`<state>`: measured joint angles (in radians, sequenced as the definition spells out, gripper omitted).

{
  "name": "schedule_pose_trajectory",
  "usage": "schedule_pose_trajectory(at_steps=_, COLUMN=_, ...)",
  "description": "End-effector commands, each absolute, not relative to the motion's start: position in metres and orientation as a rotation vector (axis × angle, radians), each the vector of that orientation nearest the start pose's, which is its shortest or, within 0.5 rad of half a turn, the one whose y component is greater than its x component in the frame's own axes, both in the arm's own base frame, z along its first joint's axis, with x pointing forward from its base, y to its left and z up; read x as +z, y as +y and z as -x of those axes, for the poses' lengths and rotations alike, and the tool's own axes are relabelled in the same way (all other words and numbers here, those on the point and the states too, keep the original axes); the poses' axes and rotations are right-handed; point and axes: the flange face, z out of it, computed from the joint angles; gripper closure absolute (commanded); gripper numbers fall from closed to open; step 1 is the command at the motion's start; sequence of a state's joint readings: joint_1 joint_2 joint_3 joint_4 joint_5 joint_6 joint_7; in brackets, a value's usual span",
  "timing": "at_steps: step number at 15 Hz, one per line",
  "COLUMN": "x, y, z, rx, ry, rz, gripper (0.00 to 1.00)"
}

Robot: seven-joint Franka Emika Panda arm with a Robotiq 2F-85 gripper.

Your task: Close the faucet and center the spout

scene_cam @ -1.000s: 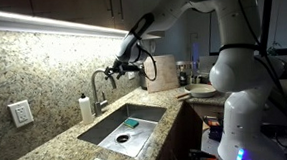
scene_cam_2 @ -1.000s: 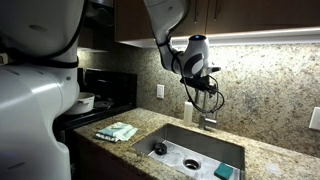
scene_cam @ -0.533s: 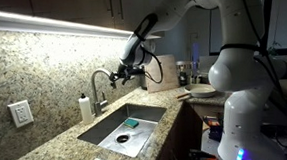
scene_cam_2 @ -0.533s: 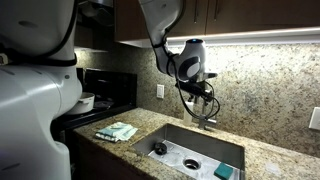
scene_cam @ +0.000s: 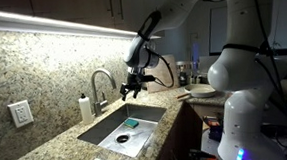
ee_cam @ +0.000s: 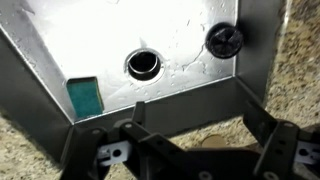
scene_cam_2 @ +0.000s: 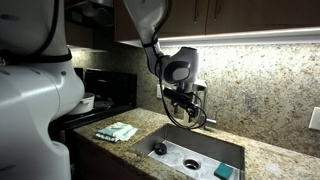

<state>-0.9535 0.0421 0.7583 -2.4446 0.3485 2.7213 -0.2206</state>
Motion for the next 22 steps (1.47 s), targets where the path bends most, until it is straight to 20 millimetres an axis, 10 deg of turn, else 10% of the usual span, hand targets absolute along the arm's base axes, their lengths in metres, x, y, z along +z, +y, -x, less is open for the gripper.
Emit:
schedule_pose_trajectory(at_steps=1, x=0.311, y=-0.073, z=-0.456, rx=-0.255, ry=0.242, rz=2.989, gripper=0.00)
schedule_pose_trajectory(at_steps=8, x=0.367, y=-0.011, z=-0.395, rx=-0.231, ry=0.077, rz=3.032, gripper=0.00)
schedule_pose_trajectory(at_steps=14, x=0.425, y=-0.007, z=-0.369, rx=-0.237, ry=0.107, rz=3.084, gripper=0.00)
schedule_pose_trajectory(at_steps=22, x=0.418, y=-0.005, z=-0.377, rx=-0.236, ry=0.064, rz=3.050, gripper=0.00)
